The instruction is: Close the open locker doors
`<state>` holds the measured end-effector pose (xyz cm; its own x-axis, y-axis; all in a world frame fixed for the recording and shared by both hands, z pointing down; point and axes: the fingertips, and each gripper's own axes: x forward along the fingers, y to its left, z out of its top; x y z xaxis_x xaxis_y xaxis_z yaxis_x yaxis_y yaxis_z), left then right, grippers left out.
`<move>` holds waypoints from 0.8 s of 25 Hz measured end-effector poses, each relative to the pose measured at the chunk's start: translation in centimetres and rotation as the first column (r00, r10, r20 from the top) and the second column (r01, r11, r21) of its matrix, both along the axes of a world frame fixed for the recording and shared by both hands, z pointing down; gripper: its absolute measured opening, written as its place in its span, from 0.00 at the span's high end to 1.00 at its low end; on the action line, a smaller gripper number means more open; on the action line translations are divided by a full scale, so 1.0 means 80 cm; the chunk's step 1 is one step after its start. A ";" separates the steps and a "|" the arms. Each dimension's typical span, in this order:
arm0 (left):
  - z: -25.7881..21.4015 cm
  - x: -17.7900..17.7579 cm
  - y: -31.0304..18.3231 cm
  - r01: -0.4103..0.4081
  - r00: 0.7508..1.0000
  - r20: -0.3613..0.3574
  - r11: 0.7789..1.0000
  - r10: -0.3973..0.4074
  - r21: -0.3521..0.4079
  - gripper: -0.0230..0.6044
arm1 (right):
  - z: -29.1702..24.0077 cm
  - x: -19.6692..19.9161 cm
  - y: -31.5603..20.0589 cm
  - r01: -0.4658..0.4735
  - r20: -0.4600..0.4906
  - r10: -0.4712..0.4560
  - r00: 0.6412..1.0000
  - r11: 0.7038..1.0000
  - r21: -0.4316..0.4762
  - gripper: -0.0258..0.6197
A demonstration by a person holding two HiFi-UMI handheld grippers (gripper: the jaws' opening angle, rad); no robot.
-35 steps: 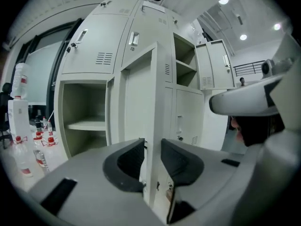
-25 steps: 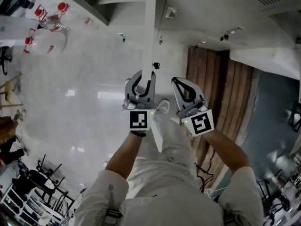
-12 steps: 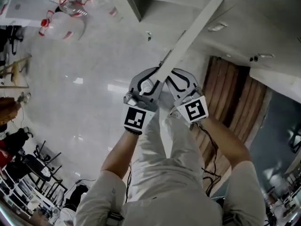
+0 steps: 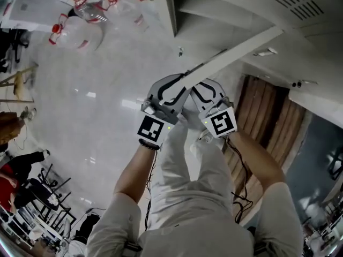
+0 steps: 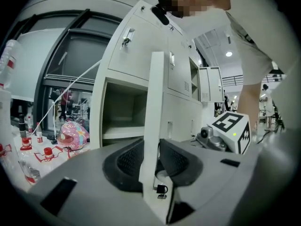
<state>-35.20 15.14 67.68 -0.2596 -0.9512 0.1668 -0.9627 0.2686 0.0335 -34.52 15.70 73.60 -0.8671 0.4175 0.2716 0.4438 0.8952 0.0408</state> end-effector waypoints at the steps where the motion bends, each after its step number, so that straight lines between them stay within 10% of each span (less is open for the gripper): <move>1: 0.000 -0.010 0.001 -0.007 1.000 0.010 1.000 0.007 -0.005 0.81 | 0.000 -0.010 0.000 -0.009 0.003 0.009 1.000 1.000 -0.002 0.86; 20: -0.010 -0.149 -0.010 0.185 0.979 0.076 0.982 -0.187 0.041 0.95 | -0.001 -0.168 -0.031 -0.192 0.046 0.191 0.980 0.981 0.007 0.91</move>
